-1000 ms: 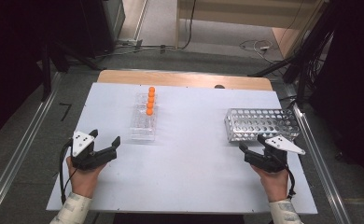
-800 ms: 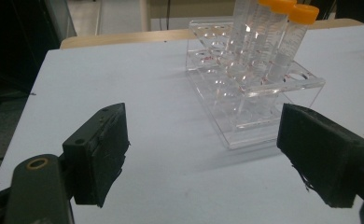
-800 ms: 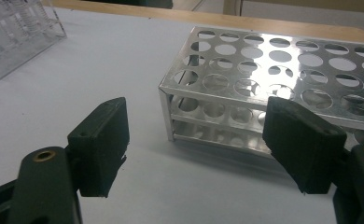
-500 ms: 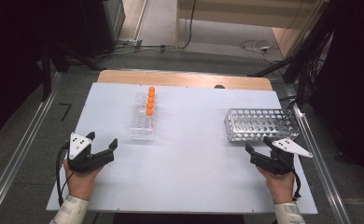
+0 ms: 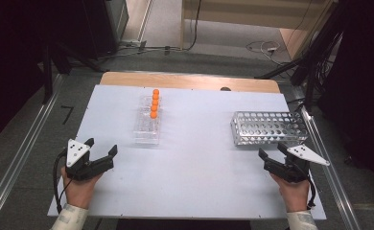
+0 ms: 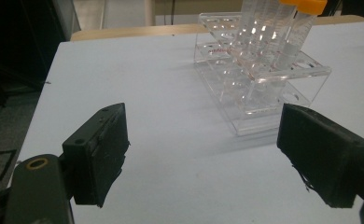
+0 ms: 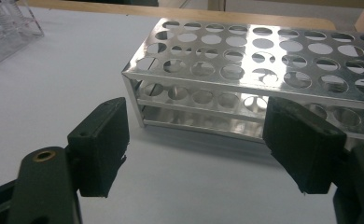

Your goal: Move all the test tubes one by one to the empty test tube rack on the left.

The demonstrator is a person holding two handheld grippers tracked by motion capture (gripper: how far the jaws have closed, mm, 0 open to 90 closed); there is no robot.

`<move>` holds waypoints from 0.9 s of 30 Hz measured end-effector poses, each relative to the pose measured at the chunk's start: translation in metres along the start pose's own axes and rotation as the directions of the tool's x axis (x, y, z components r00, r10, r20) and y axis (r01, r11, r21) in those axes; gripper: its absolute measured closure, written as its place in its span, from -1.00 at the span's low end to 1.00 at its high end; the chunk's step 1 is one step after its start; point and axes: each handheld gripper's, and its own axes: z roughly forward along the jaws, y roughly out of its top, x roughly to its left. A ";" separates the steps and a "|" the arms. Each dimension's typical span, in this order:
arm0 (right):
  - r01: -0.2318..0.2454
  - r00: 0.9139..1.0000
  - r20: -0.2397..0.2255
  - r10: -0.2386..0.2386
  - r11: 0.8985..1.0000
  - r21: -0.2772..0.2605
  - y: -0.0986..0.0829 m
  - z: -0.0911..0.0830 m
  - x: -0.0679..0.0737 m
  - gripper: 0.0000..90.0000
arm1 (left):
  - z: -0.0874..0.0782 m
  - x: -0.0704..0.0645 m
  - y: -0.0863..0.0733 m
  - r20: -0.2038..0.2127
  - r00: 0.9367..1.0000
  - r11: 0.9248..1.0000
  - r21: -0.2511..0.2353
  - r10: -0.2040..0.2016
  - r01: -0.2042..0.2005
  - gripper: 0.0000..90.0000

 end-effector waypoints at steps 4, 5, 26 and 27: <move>-0.004 1.000 0.007 0.004 1.000 -0.001 -0.002 -0.002 -0.004 -0.53 | -0.002 0.002 -0.001 -0.001 1.000 1.000 0.000 -0.004 0.004 -0.63; -0.003 1.000 0.008 0.003 1.000 0.000 -0.002 -0.003 -0.005 -0.53 | -0.002 0.002 -0.002 -0.002 1.000 1.000 0.001 -0.004 0.004 -0.63; -0.048 0.997 0.059 0.047 0.999 0.016 -0.015 -0.017 -0.028 -0.53 | -0.012 0.020 -0.013 -0.046 0.998 0.999 0.036 -0.032 0.034 -0.63; -0.048 0.997 0.061 0.047 0.999 0.018 -0.016 -0.018 -0.030 -0.53 | -0.013 0.021 -0.014 -0.049 0.998 0.999 0.038 -0.032 0.034 -0.63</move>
